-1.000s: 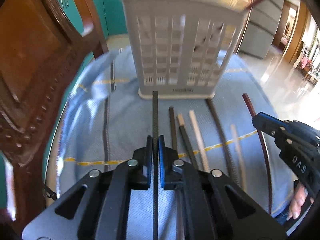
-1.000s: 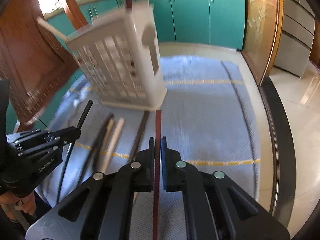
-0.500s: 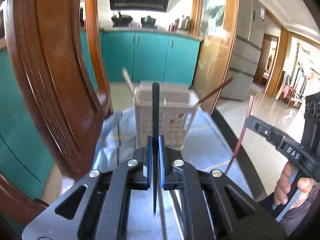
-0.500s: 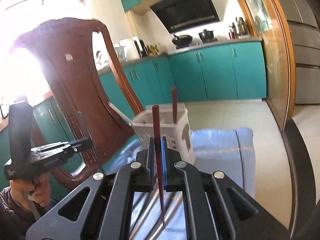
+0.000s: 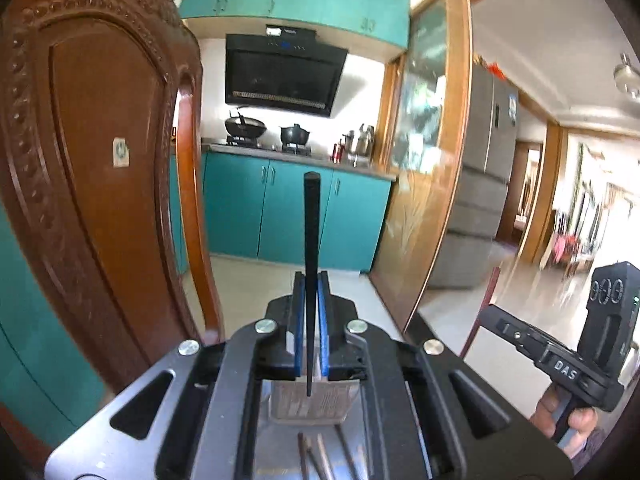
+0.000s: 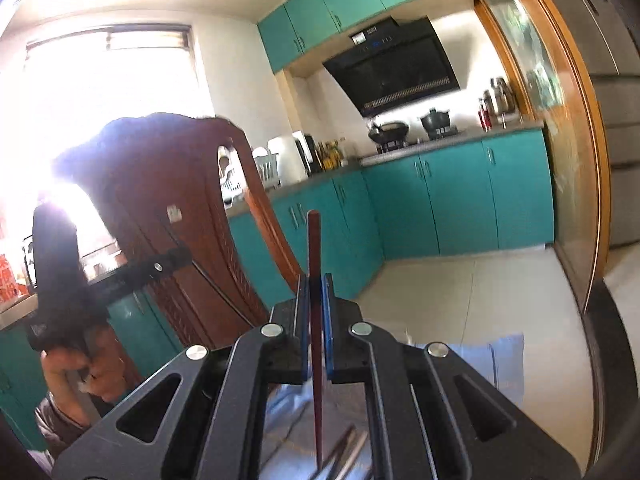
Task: Organize utensils
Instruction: 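Lift a black chopstick with the left tool while the right tool lifts a red-brown one, then lower both held chopsticks into the white caddy and open both tools, then lower both tools to the chopstick row and close each on one chopstick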
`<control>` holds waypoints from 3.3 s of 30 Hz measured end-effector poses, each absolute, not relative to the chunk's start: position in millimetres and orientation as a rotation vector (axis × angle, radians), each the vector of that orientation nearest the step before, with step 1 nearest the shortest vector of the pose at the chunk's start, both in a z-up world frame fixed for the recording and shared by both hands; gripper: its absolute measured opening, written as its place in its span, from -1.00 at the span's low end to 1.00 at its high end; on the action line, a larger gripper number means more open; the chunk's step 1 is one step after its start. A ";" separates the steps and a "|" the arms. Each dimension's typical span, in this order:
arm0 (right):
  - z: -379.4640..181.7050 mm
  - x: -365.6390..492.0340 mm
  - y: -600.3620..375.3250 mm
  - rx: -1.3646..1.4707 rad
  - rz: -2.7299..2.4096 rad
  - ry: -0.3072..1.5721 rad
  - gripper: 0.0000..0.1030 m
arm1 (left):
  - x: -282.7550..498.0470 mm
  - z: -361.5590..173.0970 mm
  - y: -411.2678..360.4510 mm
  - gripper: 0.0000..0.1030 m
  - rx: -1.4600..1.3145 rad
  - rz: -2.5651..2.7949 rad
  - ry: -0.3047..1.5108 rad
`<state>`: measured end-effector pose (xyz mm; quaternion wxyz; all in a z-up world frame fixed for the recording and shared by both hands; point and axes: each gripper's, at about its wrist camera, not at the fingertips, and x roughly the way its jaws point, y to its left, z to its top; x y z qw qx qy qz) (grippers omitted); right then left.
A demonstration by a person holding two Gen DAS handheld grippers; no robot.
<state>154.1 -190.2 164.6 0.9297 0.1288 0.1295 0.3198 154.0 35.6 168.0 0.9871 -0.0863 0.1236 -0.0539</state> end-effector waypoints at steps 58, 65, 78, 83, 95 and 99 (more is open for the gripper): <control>93.3 224.7 -152.1 0.197 0.460 0.199 -0.29 | 240.4 42.6 42.0 -0.63 -0.218 -0.006 0.391; 93.0 177.7 -152.3 0.126 0.533 0.140 -0.23 | 211.4 52.2 38.2 -0.49 -0.182 -0.031 0.290; -2.5 143.5 -147.8 0.009 0.649 0.567 0.08 | 152.3 45.3 41.8 -0.39 -0.165 0.040 0.216; -46.4 162.5 -135.7 -0.086 0.562 0.842 0.09 | 154.6 27.2 44.2 -0.38 -0.173 0.074 0.313; -104.0 167.7 -127.9 -0.130 0.482 1.082 0.08 | 159.5 10.4 41.5 -0.36 -0.197 0.063 0.402; -103.2 165.7 -119.4 -0.158 0.456 1.043 -0.45 | 165.3 3.3 39.3 -0.33 -0.199 0.052 0.451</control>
